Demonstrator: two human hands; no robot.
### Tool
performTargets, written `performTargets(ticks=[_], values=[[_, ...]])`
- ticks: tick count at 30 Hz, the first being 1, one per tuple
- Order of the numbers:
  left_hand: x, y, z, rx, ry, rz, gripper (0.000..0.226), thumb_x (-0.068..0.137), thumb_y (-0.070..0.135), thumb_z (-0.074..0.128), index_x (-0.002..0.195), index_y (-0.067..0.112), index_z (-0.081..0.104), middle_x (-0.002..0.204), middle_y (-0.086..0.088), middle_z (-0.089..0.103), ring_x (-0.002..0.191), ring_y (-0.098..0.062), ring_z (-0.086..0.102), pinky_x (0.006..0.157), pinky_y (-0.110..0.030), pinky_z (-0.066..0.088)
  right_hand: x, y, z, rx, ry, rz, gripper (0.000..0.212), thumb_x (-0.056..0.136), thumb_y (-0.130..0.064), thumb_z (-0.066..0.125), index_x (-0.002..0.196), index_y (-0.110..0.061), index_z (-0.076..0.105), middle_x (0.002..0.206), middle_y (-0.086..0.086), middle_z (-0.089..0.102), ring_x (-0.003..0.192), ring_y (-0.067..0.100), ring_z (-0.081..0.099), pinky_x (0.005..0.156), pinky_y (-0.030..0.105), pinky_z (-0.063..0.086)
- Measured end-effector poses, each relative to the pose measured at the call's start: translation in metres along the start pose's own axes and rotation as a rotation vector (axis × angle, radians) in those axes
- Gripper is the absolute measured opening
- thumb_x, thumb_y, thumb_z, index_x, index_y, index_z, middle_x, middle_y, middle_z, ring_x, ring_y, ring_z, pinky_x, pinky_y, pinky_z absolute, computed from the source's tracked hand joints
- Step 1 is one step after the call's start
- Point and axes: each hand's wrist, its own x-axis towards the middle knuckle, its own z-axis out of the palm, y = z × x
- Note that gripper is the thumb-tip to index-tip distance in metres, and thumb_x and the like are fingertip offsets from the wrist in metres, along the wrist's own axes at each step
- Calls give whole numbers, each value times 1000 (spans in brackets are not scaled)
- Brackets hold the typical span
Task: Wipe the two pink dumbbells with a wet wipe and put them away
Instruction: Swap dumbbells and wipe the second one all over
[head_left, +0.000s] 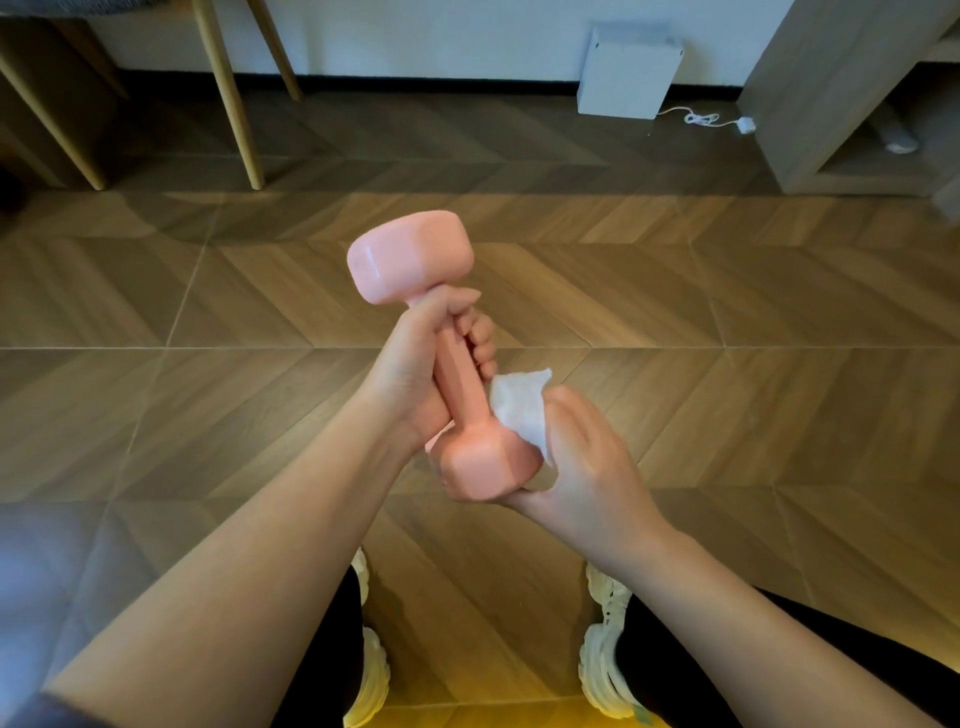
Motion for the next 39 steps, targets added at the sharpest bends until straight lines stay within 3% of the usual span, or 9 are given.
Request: performTargets(ticks=[4,7,14,16,19,22,28,33,39], values=[[3,-1,-6,-17,49,-3,35,87,18,52,54,18,39,53,0,35,49,-16,31,56,-28,29,-4,-1,3,105,-12,-119,40,79,-32,78,90,-10,47,110,1,50,97,18,53,84,20,40],[2,-2,-9,-3,43,-30,30,87,20,52,60,18,39,50,2,34,45,-14,33,52,-24,31,-3,-3,2,149,-105,-57,52,69,-28,90,104,-5,59,108,6,58,99,18,56,85,16,42],[-2,-1,-7,-9,-83,-33,26,74,22,56,60,17,35,49,2,30,45,-14,27,46,-23,20,-1,-6,-1,183,-155,76,71,54,-35,96,90,-34,35,85,-29,36,86,-20,41,72,-1,30],[-4,-2,-5,-20,-157,-48,25,75,21,54,59,17,35,47,2,30,44,-13,26,41,-19,23,0,-5,-2,197,-211,104,68,56,-40,94,92,-40,36,85,-30,41,81,-15,43,71,1,32],[-5,-4,-1,-1,-226,-58,24,77,19,53,60,15,37,46,1,31,44,-13,28,38,-19,29,-1,-1,-1,208,-287,70,56,65,-50,80,102,-16,56,93,-14,53,85,1,48,73,13,36],[-6,-7,0,175,-143,-22,21,79,26,62,69,16,47,57,0,45,54,-15,41,51,-25,40,-2,4,3,88,-235,11,56,66,-49,74,99,-7,58,90,3,60,85,15,50,72,24,38],[0,-8,-5,174,64,-8,29,69,26,71,88,13,53,67,1,53,65,-16,52,76,-32,43,5,6,3,-82,-107,-7,59,51,-26,95,86,-8,51,84,5,54,77,17,45,64,20,21],[4,-4,-12,60,158,-64,18,81,24,68,72,17,54,63,1,50,59,-18,47,66,-30,39,7,-2,6,-17,-70,-84,67,55,-27,97,97,-14,47,93,2,53,84,14,47,73,13,24],[-1,-7,-5,74,198,-125,29,87,27,63,65,22,45,52,5,41,49,-13,36,52,-26,29,1,4,16,-25,-121,-58,60,57,-34,92,86,-13,44,77,0,46,72,17,43,66,18,21]])
